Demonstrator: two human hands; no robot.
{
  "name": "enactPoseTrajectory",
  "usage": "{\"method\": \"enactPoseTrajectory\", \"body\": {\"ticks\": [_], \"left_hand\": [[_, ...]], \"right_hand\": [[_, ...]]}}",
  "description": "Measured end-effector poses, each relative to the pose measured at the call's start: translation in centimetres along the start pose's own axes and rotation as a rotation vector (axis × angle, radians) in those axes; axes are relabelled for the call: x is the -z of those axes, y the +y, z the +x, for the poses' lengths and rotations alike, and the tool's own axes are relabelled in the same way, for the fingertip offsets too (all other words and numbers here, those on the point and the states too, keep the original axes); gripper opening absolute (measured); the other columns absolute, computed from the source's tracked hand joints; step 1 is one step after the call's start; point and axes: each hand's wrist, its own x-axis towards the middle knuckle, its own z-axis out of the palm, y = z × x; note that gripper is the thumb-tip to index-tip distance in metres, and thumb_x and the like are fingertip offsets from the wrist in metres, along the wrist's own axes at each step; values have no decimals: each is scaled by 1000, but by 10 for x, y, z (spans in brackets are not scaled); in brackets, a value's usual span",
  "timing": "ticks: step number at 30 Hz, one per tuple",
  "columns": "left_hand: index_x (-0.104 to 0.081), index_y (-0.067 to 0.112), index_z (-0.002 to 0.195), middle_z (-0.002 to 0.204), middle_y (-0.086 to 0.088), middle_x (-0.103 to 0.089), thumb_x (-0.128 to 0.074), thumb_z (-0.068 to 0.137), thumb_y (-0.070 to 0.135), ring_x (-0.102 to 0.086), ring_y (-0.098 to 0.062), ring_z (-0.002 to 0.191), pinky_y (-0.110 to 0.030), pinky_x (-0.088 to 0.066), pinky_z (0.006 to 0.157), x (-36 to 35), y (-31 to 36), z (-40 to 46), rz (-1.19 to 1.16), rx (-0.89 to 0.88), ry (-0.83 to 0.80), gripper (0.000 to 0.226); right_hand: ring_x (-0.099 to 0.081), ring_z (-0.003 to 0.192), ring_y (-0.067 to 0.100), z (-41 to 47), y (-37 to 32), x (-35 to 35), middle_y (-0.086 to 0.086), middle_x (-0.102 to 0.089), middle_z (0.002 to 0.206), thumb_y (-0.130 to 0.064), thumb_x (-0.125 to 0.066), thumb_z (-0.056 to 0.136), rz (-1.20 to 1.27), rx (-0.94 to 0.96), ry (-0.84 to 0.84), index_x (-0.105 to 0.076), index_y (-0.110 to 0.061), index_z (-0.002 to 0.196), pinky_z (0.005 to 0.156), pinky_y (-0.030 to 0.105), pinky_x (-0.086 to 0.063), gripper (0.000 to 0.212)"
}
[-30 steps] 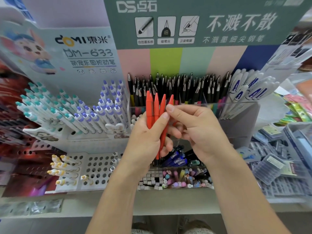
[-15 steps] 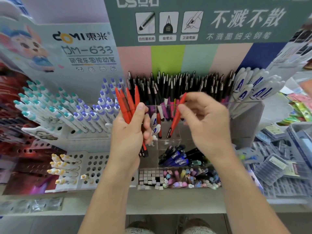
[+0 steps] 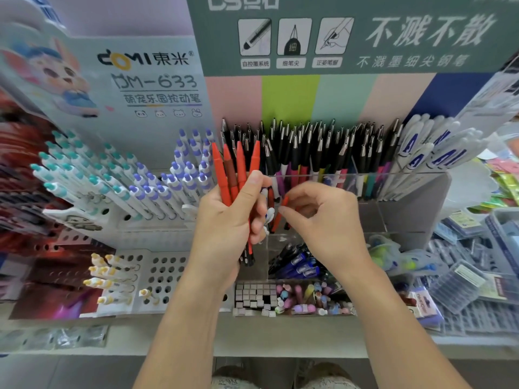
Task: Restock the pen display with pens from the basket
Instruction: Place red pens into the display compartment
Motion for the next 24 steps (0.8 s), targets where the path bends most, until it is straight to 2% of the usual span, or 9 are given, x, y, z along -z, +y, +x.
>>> {"method": "enactPoseTrajectory", "body": {"ticks": [2,6,10,13,16,18,20,22,24], "left_hand": [[-70,9,98,62,1,-52,-61,91,34,-41,-9,46,-19,-35,41,-2,0,-1,4,15,-14,27],[-67,6,106,59,2,-49,-55,99,33,-37,-9,44,-20,-31,41,-4,-4,-1,11,50,3,31],[-67,8,109,58,4,-44,-50,102,34,-35,-8,44,-21,-29,42,-4,-7,0,12,80,9,32],[-68,10,107,59,3,-44,-48,103,34,-35,-9,45,-22,-29,43,-5,-5,-1,30,74,-13,31],[-69,13,102,60,3,-45,-47,103,35,-35,-10,45,-24,-29,44,-10,-2,-4,59,65,-72,32],[-69,17,93,60,1,-47,-47,103,35,-36,-10,45,-24,-30,43,-16,1,-6,103,71,-135,30],[-62,16,84,61,-1,-49,-46,104,34,-37,-11,45,-25,-31,43,-20,1,-7,147,84,-199,31],[-58,12,82,61,-2,-52,-46,105,34,-41,-12,45,-26,-35,43,-22,0,-7,179,87,-212,34],[-63,9,86,63,-4,-60,-44,105,34,-53,-14,49,-27,-47,47,-23,0,-7,212,71,-163,36]], "right_hand": [[-66,73,2,1,2,-6,-13,-71,78,-14,-84,81,-18,-27,-3,-77,-19,89,71,22,-56,12],[-67,74,1,4,3,-12,-12,-73,80,-12,-84,80,46,-75,38,-78,-17,90,71,20,-57,12],[-69,65,4,1,-1,-6,-6,-76,84,-5,-78,86,213,-141,8,-77,-13,97,55,14,-51,14],[-66,53,10,-1,-8,6,-4,-75,77,-5,-74,90,282,-141,24,-77,-16,95,46,18,-48,13],[-55,41,9,-2,-19,23,-4,-71,64,-14,-70,95,365,-111,70,-77,-15,90,43,19,-43,9],[-46,38,6,-4,-28,29,-6,-64,54,-19,-66,97,495,-138,3,-77,-12,89,42,17,-39,15],[-47,38,5,-7,-35,28,0,-60,52,-14,-65,96,667,-180,-59,-76,-2,94,43,14,-39,17],[-54,41,14,-9,-36,23,14,-58,54,-13,-64,97,755,-199,-76,-75,2,95,49,23,-49,19],[-53,44,26,-12,-35,21,20,-54,57,-17,-66,96,805,-203,-54,-75,1,92,51,31,-50,20]]}}
